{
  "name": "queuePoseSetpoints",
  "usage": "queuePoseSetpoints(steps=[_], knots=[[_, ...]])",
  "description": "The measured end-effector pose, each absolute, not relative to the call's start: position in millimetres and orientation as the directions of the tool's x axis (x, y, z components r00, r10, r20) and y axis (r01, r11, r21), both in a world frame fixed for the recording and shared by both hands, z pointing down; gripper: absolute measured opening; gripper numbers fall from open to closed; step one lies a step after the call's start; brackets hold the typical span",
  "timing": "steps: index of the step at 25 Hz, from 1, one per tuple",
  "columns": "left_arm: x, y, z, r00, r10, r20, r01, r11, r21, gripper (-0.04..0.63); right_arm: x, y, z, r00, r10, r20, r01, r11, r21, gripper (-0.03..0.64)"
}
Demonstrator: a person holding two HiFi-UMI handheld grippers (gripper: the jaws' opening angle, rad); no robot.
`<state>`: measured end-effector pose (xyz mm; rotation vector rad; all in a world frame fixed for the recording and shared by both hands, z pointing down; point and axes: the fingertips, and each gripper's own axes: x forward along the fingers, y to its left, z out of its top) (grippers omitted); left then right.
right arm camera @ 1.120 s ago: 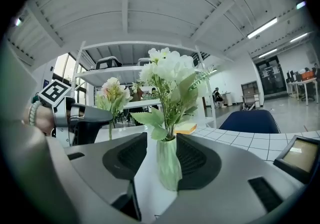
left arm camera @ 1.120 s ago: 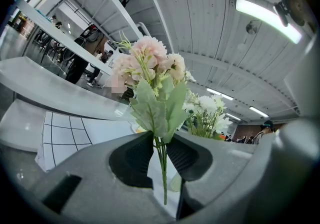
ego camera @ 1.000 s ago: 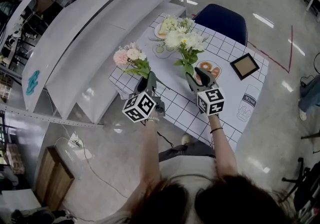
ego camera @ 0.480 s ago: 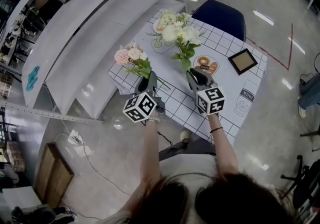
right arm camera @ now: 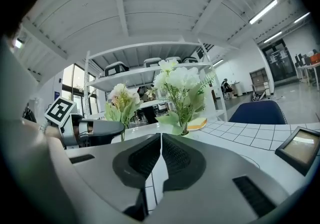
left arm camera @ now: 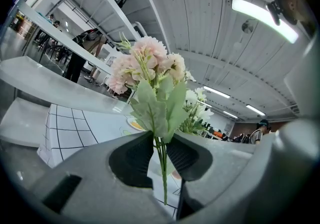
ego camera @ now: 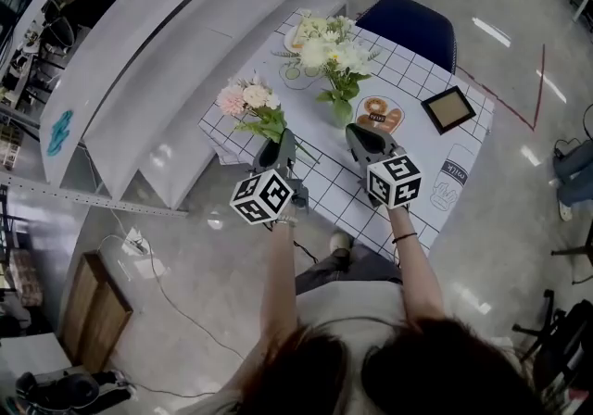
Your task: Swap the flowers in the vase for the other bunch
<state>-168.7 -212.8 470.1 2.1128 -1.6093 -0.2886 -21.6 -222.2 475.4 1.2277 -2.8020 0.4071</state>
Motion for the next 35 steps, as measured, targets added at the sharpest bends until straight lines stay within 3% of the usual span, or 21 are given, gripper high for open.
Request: queuePoseSetpoints(steps=[35], knots=[[-173, -204, 456, 0.254, -0.964, 0.076, -0.855, -0.188, 0.483, 0.077, -22, -217, 456, -0.73, -0.674, 0.115, -0.679, 0.695, -0.238, 0.008]])
